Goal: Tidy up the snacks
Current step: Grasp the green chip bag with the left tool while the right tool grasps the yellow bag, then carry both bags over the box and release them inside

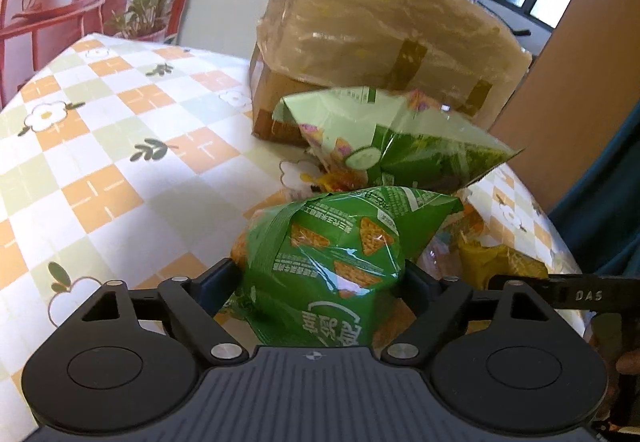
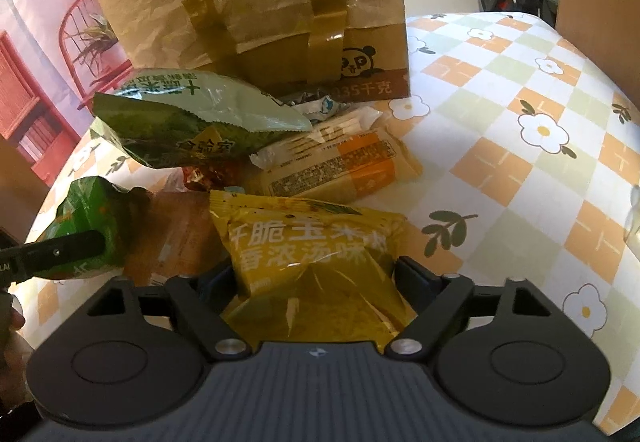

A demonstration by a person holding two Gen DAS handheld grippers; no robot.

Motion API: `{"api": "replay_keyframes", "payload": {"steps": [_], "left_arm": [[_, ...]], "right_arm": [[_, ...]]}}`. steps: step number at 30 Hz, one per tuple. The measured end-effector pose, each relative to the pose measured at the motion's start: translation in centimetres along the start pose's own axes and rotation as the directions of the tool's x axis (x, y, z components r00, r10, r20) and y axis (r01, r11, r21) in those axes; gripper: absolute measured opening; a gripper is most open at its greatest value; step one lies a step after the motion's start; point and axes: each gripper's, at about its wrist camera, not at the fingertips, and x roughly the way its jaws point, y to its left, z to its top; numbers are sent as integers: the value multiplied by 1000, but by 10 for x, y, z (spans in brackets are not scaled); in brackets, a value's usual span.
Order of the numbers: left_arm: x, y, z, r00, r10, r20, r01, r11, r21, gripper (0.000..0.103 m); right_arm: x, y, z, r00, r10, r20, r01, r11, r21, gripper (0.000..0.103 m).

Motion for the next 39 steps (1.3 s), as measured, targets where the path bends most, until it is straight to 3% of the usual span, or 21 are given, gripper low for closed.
{"api": "replay_keyframes", "payload": {"steps": [10,16,27,33,39], "left_arm": [[-26,-3,19,996,6,89,-6,1000,2,85],[-49,-9,46,983,9,183,-14,1000,23,85],[-75,-33,109,941,-29,337,-2,996,93,85],[-66,-54,150,923,-56,381,8,992,127,85],[-37,-63,190,920,-70,386,14,989,147,85]], "right_arm": [[-21,-2,11,996,-25,82,26,1000,-11,78],[-45,-13,32,986,-38,165,34,999,23,78],[-91,-2,94,934,4,358,13,999,-44,78],[-102,12,133,899,45,435,8,993,-118,78],[-91,22,177,873,56,484,29,986,-166,78]]}}
